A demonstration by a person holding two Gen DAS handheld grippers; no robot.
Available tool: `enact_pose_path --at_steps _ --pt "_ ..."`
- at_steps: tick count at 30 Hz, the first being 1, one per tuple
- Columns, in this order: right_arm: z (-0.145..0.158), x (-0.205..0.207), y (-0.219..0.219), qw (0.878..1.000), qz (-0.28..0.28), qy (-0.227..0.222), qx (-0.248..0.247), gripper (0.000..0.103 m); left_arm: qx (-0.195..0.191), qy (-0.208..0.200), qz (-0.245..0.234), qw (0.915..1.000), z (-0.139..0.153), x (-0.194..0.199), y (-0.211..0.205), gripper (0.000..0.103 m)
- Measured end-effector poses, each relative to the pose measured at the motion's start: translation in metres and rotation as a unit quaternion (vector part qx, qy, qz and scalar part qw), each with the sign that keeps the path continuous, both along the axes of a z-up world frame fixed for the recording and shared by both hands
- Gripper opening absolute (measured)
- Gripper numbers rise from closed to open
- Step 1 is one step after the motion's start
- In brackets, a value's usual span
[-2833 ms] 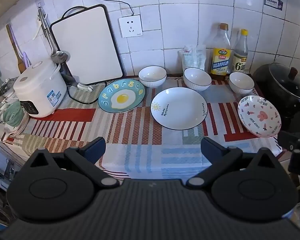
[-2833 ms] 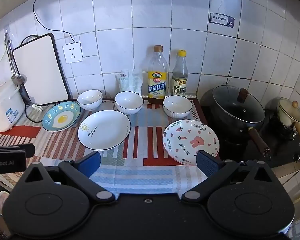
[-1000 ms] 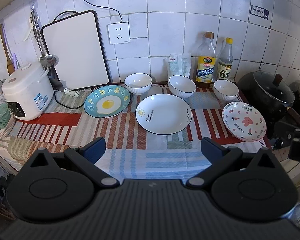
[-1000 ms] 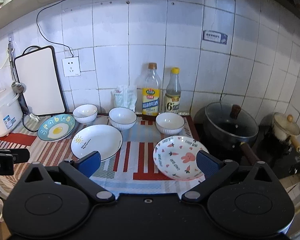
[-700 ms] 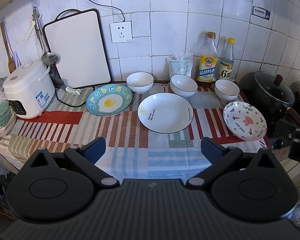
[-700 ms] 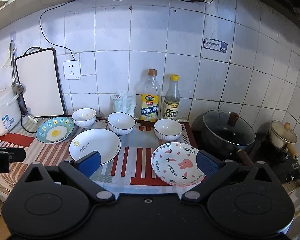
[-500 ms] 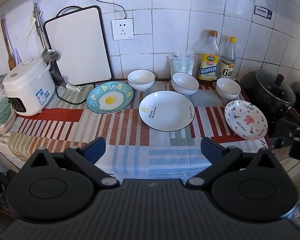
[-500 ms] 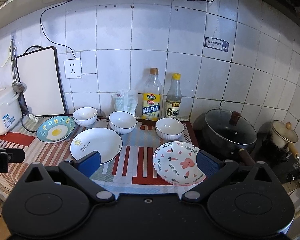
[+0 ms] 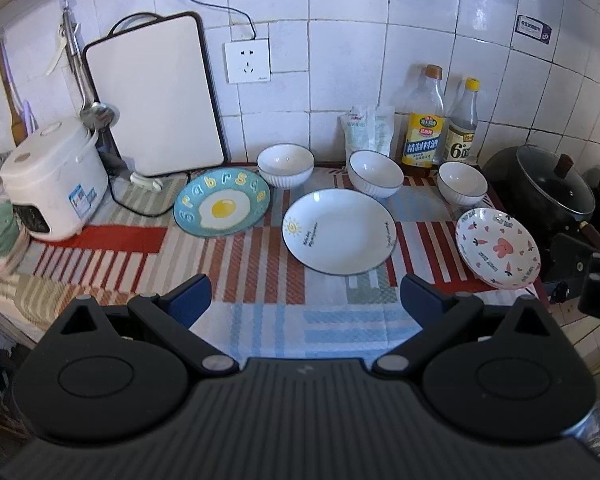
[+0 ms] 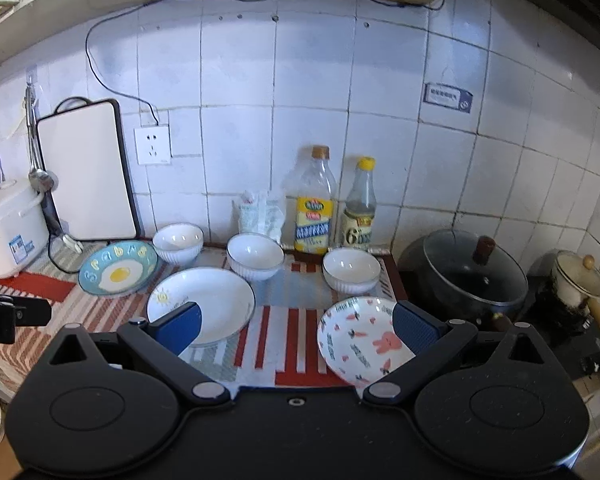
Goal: Organize plates and bowls
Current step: 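Move the left tool to the white sun plate rim and grasp it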
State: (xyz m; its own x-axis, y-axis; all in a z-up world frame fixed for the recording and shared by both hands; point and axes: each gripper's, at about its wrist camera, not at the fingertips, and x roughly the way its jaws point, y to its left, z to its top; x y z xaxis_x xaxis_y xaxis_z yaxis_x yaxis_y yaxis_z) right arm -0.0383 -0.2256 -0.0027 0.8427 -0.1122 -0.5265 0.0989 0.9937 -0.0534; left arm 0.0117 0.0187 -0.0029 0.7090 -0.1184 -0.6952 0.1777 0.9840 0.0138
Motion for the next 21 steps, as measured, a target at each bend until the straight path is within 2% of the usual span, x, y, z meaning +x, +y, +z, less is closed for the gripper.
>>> enact_pose_path --at_steps 6,12,16,17,18,19,21 --pt "-0.003 0.027 0.003 0.999 0.032 -0.036 0.026 0.103 -0.002 -0.014 -0.014 0.9998 0.008 0.038 0.011 0.102" --pt "-0.017 0.077 0.014 0.997 0.049 -0.008 0.063 0.103 -0.002 -0.001 -0.031 0.9995 -0.002 0.098 0.023 0.101" --pt "-0.041 0.111 0.021 0.994 0.064 0.022 0.085 0.099 0.011 -0.007 -0.047 0.9988 -0.023 0.135 0.026 0.095" --pt "-0.049 0.118 0.021 0.993 0.066 0.025 0.097 0.099 0.004 -0.008 -0.054 0.9985 -0.030 0.144 0.027 0.092" --pt "-0.057 0.125 0.021 0.991 0.069 0.030 0.114 0.099 -0.007 -0.006 -0.061 0.9981 -0.040 0.154 0.030 0.085" --pt "-0.067 0.133 0.021 0.989 0.071 0.036 0.122 0.099 -0.014 0.009 -0.062 0.9980 -0.049 0.165 0.030 0.079" --pt "-0.086 0.144 0.023 0.989 0.068 0.039 0.123 0.099 -0.039 0.050 -0.064 0.9959 -0.072 0.187 0.034 0.078"
